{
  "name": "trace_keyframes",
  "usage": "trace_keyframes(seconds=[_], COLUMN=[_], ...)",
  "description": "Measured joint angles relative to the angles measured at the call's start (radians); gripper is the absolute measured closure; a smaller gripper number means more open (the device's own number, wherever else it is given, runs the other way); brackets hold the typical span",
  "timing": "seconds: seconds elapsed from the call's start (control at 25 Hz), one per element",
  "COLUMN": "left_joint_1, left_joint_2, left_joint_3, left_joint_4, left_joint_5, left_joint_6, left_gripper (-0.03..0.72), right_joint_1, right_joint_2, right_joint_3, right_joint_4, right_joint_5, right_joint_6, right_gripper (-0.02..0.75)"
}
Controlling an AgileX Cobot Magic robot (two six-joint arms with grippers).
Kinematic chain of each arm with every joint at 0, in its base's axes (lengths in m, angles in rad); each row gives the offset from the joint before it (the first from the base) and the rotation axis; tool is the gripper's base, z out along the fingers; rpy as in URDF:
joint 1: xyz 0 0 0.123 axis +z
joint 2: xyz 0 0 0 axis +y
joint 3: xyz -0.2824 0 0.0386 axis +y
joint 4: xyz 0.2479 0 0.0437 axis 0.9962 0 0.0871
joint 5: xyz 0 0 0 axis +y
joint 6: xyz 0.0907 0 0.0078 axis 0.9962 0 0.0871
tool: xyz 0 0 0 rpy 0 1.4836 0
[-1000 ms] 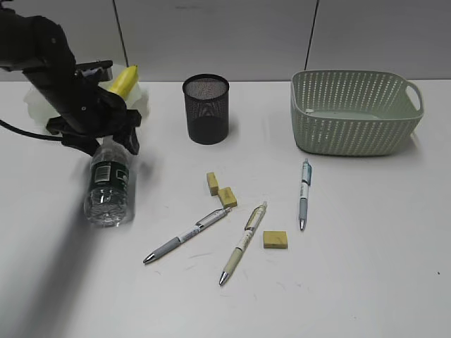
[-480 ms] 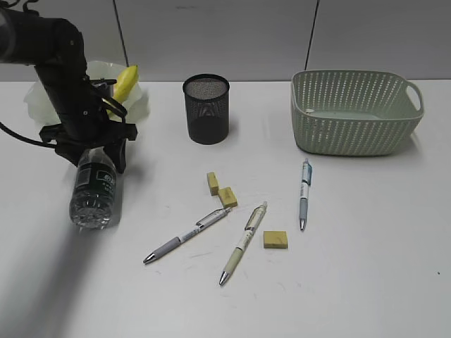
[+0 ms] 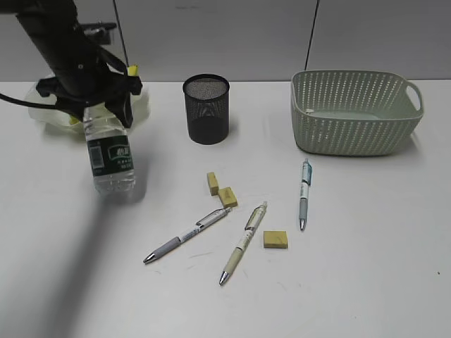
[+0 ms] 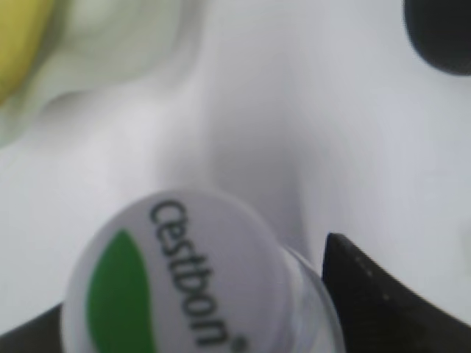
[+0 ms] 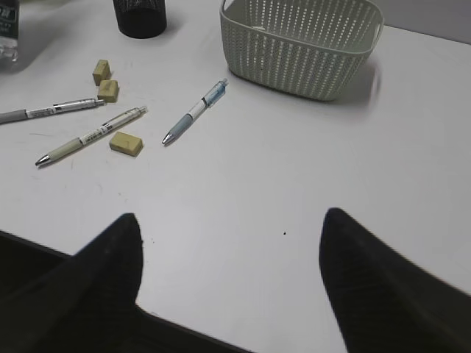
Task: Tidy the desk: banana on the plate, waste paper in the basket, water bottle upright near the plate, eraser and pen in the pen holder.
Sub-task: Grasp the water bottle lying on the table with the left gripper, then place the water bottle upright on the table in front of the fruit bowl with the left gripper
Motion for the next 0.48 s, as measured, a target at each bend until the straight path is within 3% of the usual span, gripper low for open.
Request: trace_keyframes(seconds=[0.32, 0.48], left_joint_1=[0.001, 0.001], left_joint_2=[-0.137, -0.187], left_joint_3=[0.012, 0.105], left_joint_4=[0.027, 0.039], left_joint_5=[0.036, -0.044], left_joint_6=[0.000, 0.000], left_gripper=[0.207, 0.207], right_joint_1=[0.000, 0.000], right_joint_2=[0.000, 0.000], right_joint_3=[0.000, 0.000], right_joint_4=[0.000, 0.000], right_joint_5=[0.000, 0.000], right_joint_6=[0.000, 0.000], right_gripper=[0.150, 0.150])
